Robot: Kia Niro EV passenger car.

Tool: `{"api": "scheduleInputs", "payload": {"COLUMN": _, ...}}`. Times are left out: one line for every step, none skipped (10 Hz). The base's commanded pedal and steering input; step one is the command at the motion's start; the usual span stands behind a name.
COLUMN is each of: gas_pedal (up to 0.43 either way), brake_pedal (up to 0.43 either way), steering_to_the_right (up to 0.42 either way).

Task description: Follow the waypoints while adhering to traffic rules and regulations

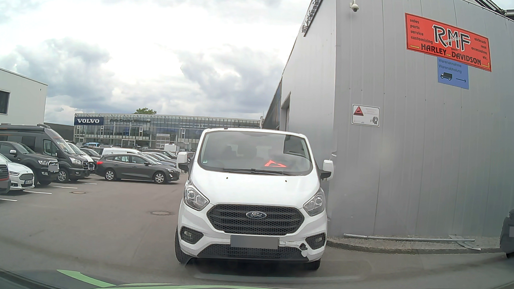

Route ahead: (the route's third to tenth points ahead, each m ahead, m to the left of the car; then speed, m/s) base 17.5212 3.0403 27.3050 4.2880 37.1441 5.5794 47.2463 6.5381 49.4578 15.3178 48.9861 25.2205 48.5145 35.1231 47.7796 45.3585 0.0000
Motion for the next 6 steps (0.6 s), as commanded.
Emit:
{"api": "scheduleInputs", "payload": {"gas_pedal": 0.000, "brake_pedal": 0.457, "steering_to_the_right": -0.462}}
{"api": "scheduleInputs", "payload": {"gas_pedal": 0.000, "brake_pedal": 0.451, "steering_to_the_right": -0.462}}
{"api": "scheduleInputs", "payload": {"gas_pedal": 0.000, "brake_pedal": 0.457, "steering_to_the_right": -0.462}}
{"api": "scheduleInputs", "payload": {"gas_pedal": 0.000, "brake_pedal": 0.457, "steering_to_the_right": -0.462}}
{"api": "scheduleInputs", "payload": {"gas_pedal": 0.000, "brake_pedal": 0.457, "steering_to_the_right": -0.462}}
{"api": "scheduleInputs", "payload": {"gas_pedal": 0.000, "brake_pedal": 0.457, "steering_to_the_right": -0.462}}
